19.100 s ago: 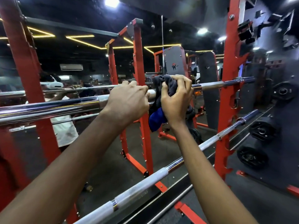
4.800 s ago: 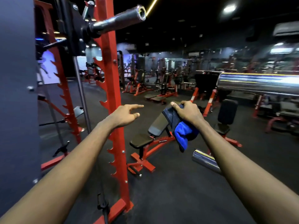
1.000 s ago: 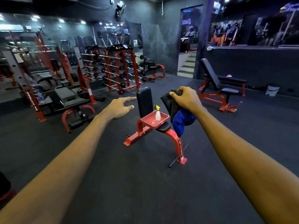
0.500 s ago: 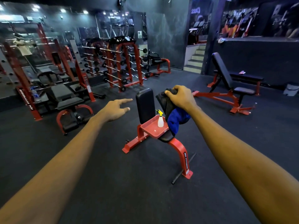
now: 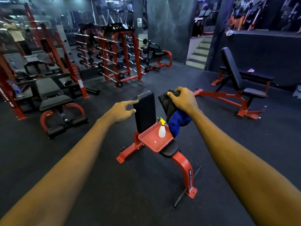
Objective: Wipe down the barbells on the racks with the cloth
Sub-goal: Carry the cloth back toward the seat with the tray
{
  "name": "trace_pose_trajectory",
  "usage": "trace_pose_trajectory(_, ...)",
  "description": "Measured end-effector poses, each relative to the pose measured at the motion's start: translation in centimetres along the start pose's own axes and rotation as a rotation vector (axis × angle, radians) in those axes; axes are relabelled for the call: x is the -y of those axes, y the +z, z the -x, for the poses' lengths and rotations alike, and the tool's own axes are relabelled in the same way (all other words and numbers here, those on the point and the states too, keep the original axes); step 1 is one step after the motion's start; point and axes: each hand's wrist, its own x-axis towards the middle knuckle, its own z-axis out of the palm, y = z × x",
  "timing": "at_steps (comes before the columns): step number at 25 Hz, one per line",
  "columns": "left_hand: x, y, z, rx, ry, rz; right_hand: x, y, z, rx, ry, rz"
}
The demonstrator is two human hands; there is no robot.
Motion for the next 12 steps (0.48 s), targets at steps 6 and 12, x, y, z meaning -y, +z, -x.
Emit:
trace_pose_trajectory(6,4.7,5.6,-12.2,0.082,-0.041,-0.037,-6.2,8.3,-9.9,0.081,0.072,-0.003)
trace_pose_trajectory(12,9.6,11.9,-24.7,0.175,-0.14,-0.016,-13.3,18.1,-20.5,0.199,0.15,-0.03)
